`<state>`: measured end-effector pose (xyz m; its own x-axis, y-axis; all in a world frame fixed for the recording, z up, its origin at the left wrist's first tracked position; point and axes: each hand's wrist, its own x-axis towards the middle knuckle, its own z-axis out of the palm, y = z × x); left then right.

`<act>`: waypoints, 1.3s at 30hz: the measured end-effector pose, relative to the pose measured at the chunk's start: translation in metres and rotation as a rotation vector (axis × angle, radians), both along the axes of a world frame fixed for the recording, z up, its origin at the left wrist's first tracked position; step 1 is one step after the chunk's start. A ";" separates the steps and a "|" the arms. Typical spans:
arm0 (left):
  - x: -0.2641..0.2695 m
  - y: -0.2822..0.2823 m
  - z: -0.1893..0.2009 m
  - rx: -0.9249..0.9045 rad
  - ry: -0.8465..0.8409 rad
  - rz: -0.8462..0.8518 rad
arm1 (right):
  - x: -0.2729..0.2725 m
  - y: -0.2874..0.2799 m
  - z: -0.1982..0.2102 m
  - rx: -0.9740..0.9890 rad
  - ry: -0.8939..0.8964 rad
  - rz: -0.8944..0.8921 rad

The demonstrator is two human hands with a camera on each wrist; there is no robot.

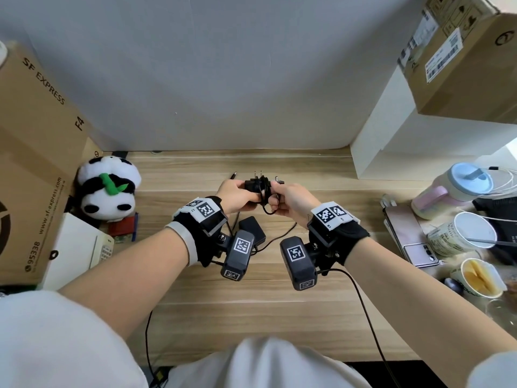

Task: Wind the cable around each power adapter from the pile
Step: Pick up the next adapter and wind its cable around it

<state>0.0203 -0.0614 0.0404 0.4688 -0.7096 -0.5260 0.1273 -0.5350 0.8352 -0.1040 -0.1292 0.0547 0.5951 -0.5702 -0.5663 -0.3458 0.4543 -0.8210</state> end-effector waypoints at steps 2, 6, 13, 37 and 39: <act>0.003 0.003 -0.004 0.020 0.082 0.038 | 0.000 0.001 0.000 0.001 -0.066 -0.047; 0.007 0.010 -0.001 0.034 0.317 0.137 | -0.006 -0.002 -0.002 0.212 -0.272 -0.130; 0.005 0.013 0.005 -0.047 0.525 0.227 | -0.012 -0.004 -0.008 0.368 -0.363 -0.187; -0.006 0.014 0.016 -0.075 0.487 -0.032 | -0.012 -0.003 -0.007 -0.755 0.161 -0.024; -0.006 0.014 0.016 -0.064 0.474 -0.047 | -0.013 -0.001 -0.007 -0.785 0.161 -0.011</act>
